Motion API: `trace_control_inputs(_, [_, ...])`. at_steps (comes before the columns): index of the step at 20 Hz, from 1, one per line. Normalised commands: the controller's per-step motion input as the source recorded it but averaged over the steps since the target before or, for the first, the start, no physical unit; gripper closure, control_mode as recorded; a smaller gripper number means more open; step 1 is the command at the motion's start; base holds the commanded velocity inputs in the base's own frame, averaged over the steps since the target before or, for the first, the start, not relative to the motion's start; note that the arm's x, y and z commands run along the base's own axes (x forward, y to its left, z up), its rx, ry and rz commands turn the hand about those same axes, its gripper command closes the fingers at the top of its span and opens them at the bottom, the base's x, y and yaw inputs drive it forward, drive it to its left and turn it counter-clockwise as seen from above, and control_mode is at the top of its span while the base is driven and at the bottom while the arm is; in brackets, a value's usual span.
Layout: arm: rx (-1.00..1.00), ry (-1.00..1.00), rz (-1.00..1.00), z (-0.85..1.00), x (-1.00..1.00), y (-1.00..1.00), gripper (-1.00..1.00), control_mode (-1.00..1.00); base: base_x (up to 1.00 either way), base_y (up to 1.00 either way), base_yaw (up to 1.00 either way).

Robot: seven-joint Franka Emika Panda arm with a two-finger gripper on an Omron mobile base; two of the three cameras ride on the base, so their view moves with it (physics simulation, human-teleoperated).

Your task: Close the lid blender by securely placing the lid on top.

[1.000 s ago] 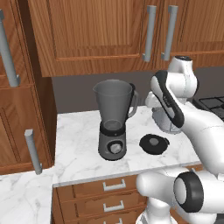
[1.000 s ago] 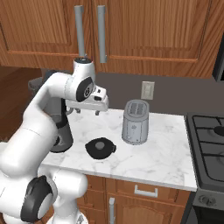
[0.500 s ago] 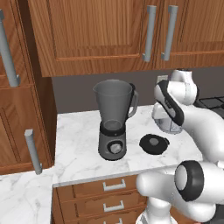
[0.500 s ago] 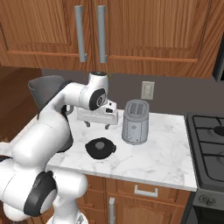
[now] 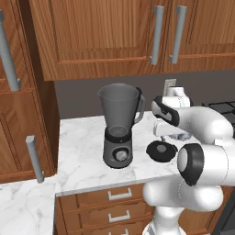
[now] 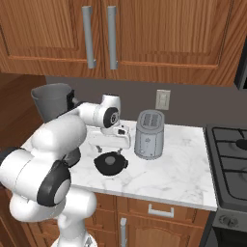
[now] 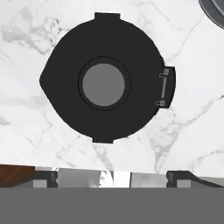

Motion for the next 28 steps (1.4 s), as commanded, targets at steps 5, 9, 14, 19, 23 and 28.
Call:
trace_control_inputs(5, [0.0,0.0,0.0,-0.46,0.13,0.06,-1.0,-1.0,0.0,0.0,0.0])
trace_control_inputs(9, [0.0,-0.05,0.0,-0.38,0.16,0.04,-1.0,-1.0,0.0,0.0,0.0])
trace_control_inputs(14, [0.0,-0.1,0.0,-0.29,0.16,0.09,-1.0,-1.0,0.0,0.0,0.0])
trace_control_inputs(19, [0.0,-0.08,0.0,-0.23,0.09,0.02,-1.0,-1.0,0.0,0.0,0.0])
trace_control_inputs(23, [0.0,-0.08,0.0,-0.19,0.03,0.04,-1.0,-1.0,0.0,0.0,0.0])
trace_control_inputs(28, [0.0,-0.08,0.0,-0.17,0.05,0.03,-1.0,-1.0,0.0,0.0,0.0])
